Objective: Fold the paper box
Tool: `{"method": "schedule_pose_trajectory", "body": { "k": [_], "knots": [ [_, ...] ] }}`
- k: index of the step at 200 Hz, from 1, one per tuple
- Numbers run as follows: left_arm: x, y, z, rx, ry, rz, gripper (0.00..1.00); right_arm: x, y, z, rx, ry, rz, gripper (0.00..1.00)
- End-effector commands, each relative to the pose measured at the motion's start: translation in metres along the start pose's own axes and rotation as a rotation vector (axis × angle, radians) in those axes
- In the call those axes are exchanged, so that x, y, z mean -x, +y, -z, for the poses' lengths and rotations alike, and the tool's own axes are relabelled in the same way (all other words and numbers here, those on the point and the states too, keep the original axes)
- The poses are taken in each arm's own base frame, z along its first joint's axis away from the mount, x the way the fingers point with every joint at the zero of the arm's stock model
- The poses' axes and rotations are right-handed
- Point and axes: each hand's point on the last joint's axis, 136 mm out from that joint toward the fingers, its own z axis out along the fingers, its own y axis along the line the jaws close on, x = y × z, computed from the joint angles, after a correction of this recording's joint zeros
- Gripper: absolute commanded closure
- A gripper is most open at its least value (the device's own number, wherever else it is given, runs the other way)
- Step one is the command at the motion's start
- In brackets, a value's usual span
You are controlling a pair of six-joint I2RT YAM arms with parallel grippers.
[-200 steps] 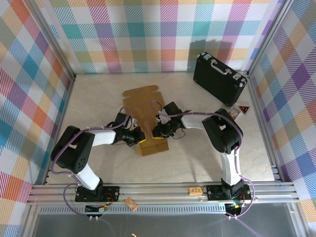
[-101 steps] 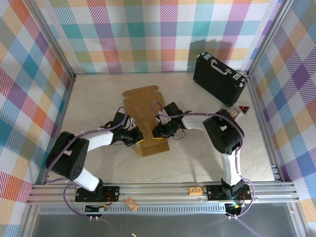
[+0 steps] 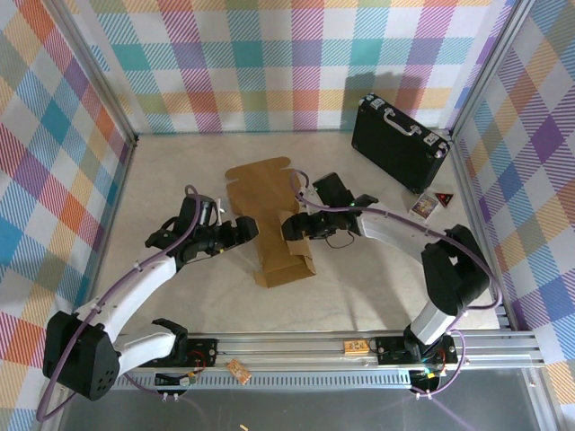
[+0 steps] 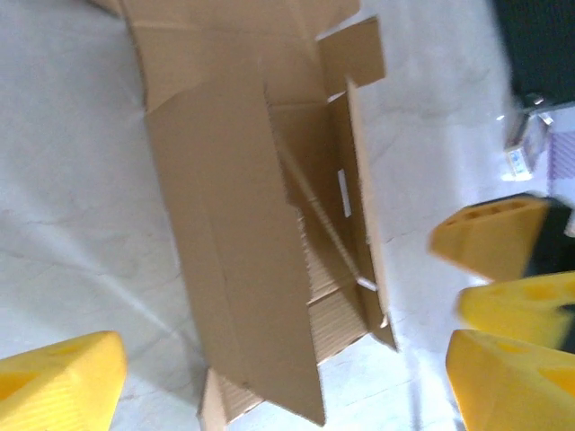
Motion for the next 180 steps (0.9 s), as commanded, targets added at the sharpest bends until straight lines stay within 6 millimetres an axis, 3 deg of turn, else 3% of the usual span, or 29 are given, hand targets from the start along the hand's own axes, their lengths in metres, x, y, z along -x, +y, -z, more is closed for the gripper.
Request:
{"method": "schedule_pose_trajectory", "body": {
  "k": [1,26,53,73,100,136,180],
  "knots": [
    [-0.010,0.015,0.001,0.085,0.049,0.002,0.03,-0.008,-0.043,0.007,-0.235,0.005,0.009,0.28],
    [-0.007,0.012,0.002,0.088,0.055,-0.004,0.00,-0.005,-0.052,0.008,-0.298,0.016,0.032,0.20],
    [0.002,0.000,0.000,0.065,0.057,-0.017,0.00,0.002,-0.035,0.002,-0.283,0.019,0.120,0.16],
    [0.009,-0.001,-0.008,0.100,0.071,-0.034,0.00,0.008,-0.035,-0.006,-0.328,0.058,0.151,0.14],
    [0.011,0.007,-0.026,0.153,0.106,-0.039,0.00,0.012,-0.036,-0.020,-0.349,0.094,0.170,0.11],
    [0.005,0.025,-0.047,0.239,0.159,-0.045,0.09,0.016,-0.061,-0.027,-0.483,0.145,0.151,0.12],
    [-0.005,0.058,-0.037,0.363,0.125,-0.039,0.22,0.010,-0.087,-0.015,-0.527,0.141,0.093,0.20]
  ]
}}
